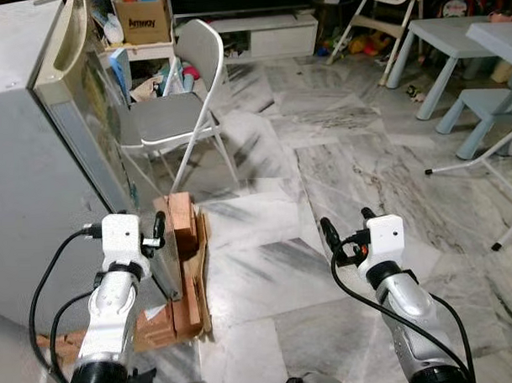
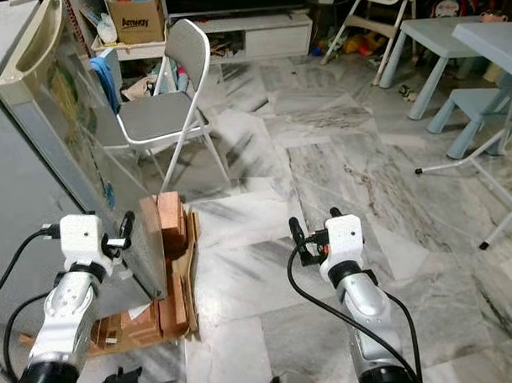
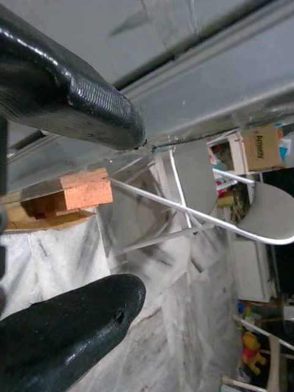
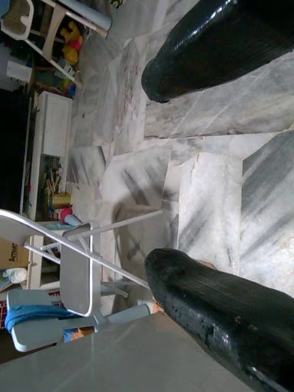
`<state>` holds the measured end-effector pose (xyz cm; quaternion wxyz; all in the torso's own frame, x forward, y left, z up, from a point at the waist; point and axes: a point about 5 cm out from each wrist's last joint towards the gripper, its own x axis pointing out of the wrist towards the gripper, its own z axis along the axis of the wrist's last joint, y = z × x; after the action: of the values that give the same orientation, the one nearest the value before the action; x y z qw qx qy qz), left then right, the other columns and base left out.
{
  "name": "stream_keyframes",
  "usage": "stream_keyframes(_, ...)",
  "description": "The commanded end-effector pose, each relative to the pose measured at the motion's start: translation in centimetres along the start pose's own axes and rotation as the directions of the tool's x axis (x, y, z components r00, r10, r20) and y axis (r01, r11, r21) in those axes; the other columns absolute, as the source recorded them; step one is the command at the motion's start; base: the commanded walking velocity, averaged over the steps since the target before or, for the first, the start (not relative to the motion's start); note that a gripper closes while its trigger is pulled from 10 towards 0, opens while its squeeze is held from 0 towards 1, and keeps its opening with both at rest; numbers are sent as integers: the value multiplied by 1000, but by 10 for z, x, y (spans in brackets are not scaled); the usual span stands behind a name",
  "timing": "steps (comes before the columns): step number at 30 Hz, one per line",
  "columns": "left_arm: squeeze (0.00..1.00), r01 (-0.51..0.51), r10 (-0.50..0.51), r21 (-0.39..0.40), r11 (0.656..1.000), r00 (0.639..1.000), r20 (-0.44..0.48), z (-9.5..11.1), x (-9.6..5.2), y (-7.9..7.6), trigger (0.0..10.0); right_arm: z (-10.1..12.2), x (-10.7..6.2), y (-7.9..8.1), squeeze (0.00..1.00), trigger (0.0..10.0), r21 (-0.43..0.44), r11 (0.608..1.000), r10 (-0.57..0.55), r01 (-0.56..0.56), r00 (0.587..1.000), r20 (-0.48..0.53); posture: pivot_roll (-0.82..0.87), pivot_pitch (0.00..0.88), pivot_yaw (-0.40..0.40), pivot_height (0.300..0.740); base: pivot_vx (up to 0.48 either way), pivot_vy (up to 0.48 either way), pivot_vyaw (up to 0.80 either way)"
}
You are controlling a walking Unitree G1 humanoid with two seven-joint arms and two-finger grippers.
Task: Restocking fridge
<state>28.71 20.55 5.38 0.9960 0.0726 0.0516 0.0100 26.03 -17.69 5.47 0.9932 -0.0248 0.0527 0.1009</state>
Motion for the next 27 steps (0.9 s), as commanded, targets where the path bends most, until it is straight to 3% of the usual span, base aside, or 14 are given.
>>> stream_keyframes(1, 0, -1, 1, 27, 1000, 1000, 4, 3, 8, 4, 10000, 9, 4, -1, 0, 10000, -20, 1000, 15, -15, 1000, 24, 58, 0, -21, 740, 0, 0, 0)
stream_keyframes(6, 0, -48, 48, 51, 998, 999, 1, 11, 23, 10, 10000, 10, 5, -2, 0, 10000, -24, 1000, 14, -13, 1000, 24, 55, 0, -15, 740, 0, 0, 0)
stream_keyframes(19, 0, -158, 160, 64, 985, 987, -31, 14, 34, 17, 10000, 9, 4, 3, 0, 10000, -15, 1000, 11, -10, 1000, 25, 46, 0, -5, 740, 0, 0, 0)
stream_keyframes(23, 0, -86, 88, 39, 996, 995, -40, 12, 37, 7, 10000, 9, 4, 2, 0, 10000, -10, 1000, 13, -13, 1000, 24, 42, 0, -1, 740, 0, 0, 0)
stream_keyframes(26, 0, -1, 2, 17, 1000, 999, -51, 5, 30, -4, 10000, 10, 3, 1, 0, 10000, -5, 1000, 16, -16, 999, 28, 33, 0, 8, 740, 0, 0, 0)
stream_keyframes(27, 0, 64, -63, 22, 998, 997, -35, -1, 20, -9, 10000, 11, 2, 0, 0, 10000, -7, 1000, 11, -11, 999, 31, 29, 0, 10, 740, 0, 0, 0)
